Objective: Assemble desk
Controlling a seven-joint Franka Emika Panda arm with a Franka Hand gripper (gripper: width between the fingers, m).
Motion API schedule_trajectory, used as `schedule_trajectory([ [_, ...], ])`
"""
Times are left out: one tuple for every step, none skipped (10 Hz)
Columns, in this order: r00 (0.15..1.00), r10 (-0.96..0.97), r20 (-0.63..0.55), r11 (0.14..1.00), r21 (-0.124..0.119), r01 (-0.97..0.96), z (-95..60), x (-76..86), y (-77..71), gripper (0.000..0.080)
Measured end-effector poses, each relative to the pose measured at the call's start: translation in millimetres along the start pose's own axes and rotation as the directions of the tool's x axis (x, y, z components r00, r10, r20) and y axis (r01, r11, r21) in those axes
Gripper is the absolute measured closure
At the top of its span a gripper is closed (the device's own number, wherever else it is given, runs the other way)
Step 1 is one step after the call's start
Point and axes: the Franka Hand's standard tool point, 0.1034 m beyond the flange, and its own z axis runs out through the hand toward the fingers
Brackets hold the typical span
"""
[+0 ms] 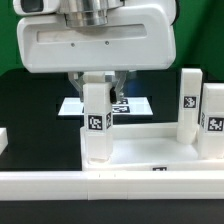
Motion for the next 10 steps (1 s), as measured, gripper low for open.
schedule_trajectory([
  [0.987, 0.159, -0.002, 0.987, 0.001, -0.159, 0.0, 1.5, -0.9, 0.0506],
  [0.947, 0.32, 0.004, 0.947, -0.001, -0.32, 1.2, 2.0, -3.2, 0.0506],
  [0.869, 0.494, 0.02, 0.869, -0.012, -0.494, 1.8, 1.6, -9.6, 0.0506],
  [0.733, 0.679, 0.046, 0.734, 0.006, -0.68, 2.0, 5.0, -18.7, 0.0506],
  [0.583, 0.809, 0.067, 0.583, 0.025, -0.812, 1.4, 10.3, -21.3, 0.0506],
  [0.523, 0.849, 0.073, 0.521, 0.041, -0.852, 2.2, 12.4, -21.9, 0.0506],
  [0.477, 0.876, 0.075, 0.475, 0.037, -0.879, 2.1, 12.2, -22.7, 0.0506],
  [0.458, 0.886, 0.075, 0.457, 0.037, -0.889, 2.1, 12.6, -22.6, 0.0498],
  [0.486, 0.871, 0.074, 0.485, 0.039, -0.874, 2.3, 12.5, -22.8, 0.0288],
  [0.527, 0.847, 0.072, 0.525, 0.043, -0.85, 2.3, 12.4, -22.8, 0.0288],
])
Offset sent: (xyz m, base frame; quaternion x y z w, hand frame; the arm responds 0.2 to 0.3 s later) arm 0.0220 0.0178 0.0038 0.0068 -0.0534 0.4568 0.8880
